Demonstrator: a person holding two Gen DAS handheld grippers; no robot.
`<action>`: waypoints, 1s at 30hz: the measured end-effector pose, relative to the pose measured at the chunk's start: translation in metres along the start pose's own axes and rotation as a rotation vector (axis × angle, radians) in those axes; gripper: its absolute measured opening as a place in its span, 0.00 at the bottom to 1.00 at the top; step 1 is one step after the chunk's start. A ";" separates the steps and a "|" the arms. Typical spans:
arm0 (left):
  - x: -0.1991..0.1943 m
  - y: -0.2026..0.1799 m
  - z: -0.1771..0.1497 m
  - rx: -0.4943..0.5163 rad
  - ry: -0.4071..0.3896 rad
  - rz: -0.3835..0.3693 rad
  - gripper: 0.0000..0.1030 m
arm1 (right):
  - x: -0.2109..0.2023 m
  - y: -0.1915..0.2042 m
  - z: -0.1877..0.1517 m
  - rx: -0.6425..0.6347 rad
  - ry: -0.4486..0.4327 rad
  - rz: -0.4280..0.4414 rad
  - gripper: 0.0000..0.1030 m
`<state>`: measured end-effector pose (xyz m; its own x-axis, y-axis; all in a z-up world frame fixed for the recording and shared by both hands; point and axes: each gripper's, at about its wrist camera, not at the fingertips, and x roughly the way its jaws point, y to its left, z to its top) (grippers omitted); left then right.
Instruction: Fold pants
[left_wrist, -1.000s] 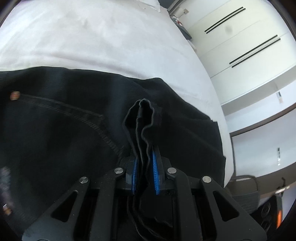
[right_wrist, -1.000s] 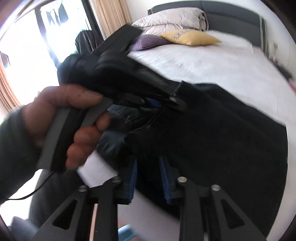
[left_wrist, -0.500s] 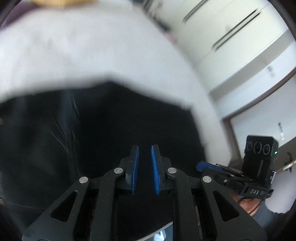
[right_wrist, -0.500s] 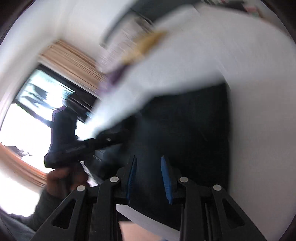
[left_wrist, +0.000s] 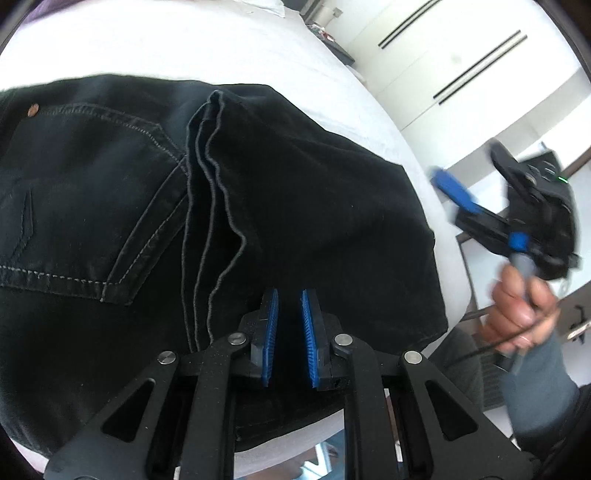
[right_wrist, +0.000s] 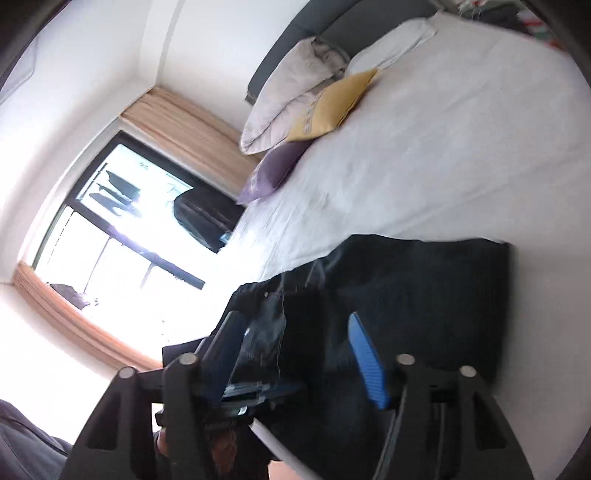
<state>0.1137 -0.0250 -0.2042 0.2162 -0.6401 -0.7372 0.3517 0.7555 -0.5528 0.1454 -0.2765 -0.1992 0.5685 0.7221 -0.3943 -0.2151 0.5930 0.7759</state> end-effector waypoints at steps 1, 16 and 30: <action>-0.002 0.007 -0.002 -0.015 -0.002 -0.020 0.13 | 0.015 -0.015 0.002 0.032 0.032 -0.008 0.64; -0.033 0.043 -0.014 -0.133 -0.131 -0.074 0.13 | 0.015 -0.012 -0.074 0.149 0.058 0.042 0.74; -0.220 0.171 -0.081 -0.497 -0.505 0.149 0.13 | 0.062 0.019 -0.098 0.135 0.104 -0.105 0.57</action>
<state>0.0522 0.2564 -0.1682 0.6660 -0.4209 -0.6158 -0.1439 0.7375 -0.6598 0.0990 -0.1862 -0.2572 0.4958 0.6957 -0.5198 -0.0464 0.6190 0.7840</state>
